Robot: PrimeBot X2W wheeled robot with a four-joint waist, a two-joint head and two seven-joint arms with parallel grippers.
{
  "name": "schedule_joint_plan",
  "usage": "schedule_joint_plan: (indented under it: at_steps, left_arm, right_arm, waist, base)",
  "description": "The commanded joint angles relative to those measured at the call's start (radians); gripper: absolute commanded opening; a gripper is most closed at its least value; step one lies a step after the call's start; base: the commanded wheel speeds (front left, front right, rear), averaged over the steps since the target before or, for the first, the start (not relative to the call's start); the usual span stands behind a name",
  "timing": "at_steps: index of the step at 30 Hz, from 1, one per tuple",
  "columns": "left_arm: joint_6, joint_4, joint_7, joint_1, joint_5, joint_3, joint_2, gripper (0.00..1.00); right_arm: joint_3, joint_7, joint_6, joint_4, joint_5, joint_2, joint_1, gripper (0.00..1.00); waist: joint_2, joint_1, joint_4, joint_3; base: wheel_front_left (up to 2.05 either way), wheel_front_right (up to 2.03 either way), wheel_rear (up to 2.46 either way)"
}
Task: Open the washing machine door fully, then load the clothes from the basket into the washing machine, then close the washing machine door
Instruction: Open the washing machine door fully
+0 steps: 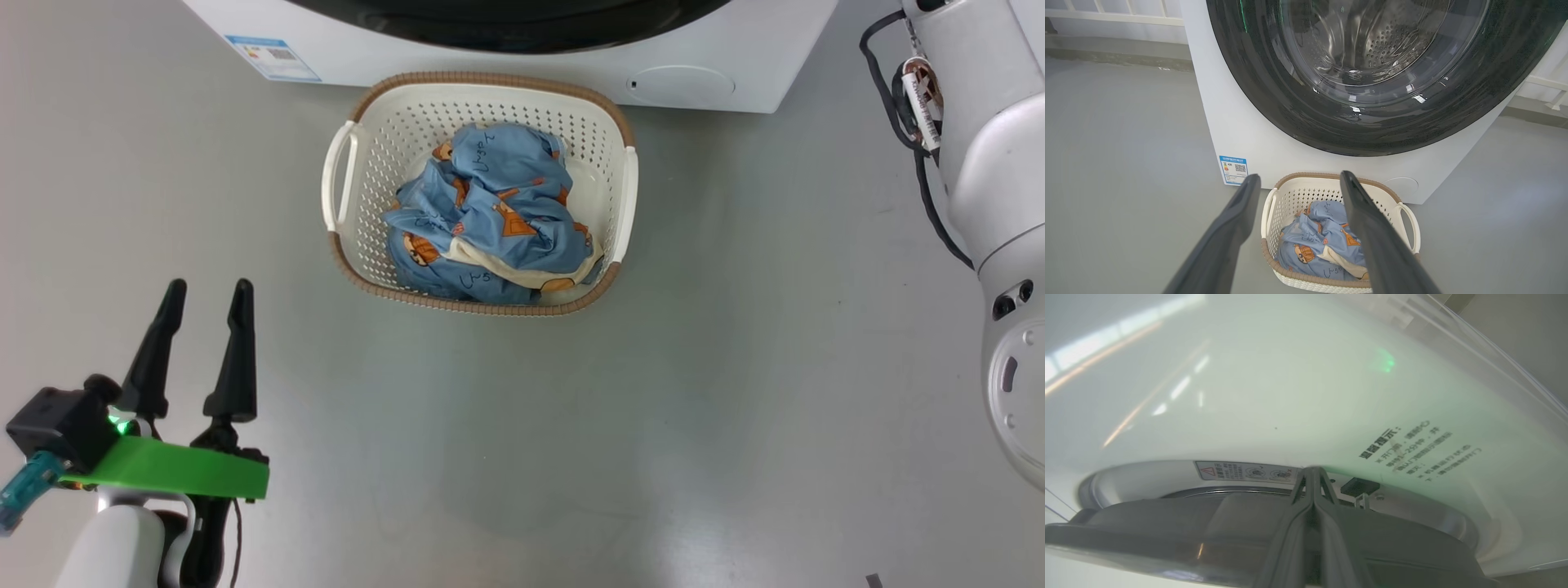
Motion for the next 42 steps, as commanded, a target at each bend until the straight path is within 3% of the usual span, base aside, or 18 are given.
schedule_joint_plan:
  at_steps: [1,16,42]
  left_arm:
    - [-0.003,-0.023,-0.012,-0.022,-0.013,0.031,0.031,1.0]
    - [-0.003,-0.022,-0.012,-0.04,-0.023,0.036,0.027,1.0]
    - [-0.003,-0.023,-0.012,-0.018,0.002,0.065,0.029,1.0]
  right_arm:
    - [0.001,-0.005,0.009,-0.021,-0.005,0.032,-0.043,0.0]
    - [0.054,0.086,0.009,-0.031,0.034,0.032,-0.027,0.0]
    - [0.176,0.486,0.009,-0.231,0.205,0.032,0.209,0.0]
  waist:
    - [0.0,0.0,0.004,0.004]
    - [0.0,0.0,0.013,0.007]
    - [0.0,0.0,-0.012,-0.066]
  base:
    - [0.0,0.0,0.0]
    - [0.0,0.0,0.0]
    - [0.0,0.0,0.0]
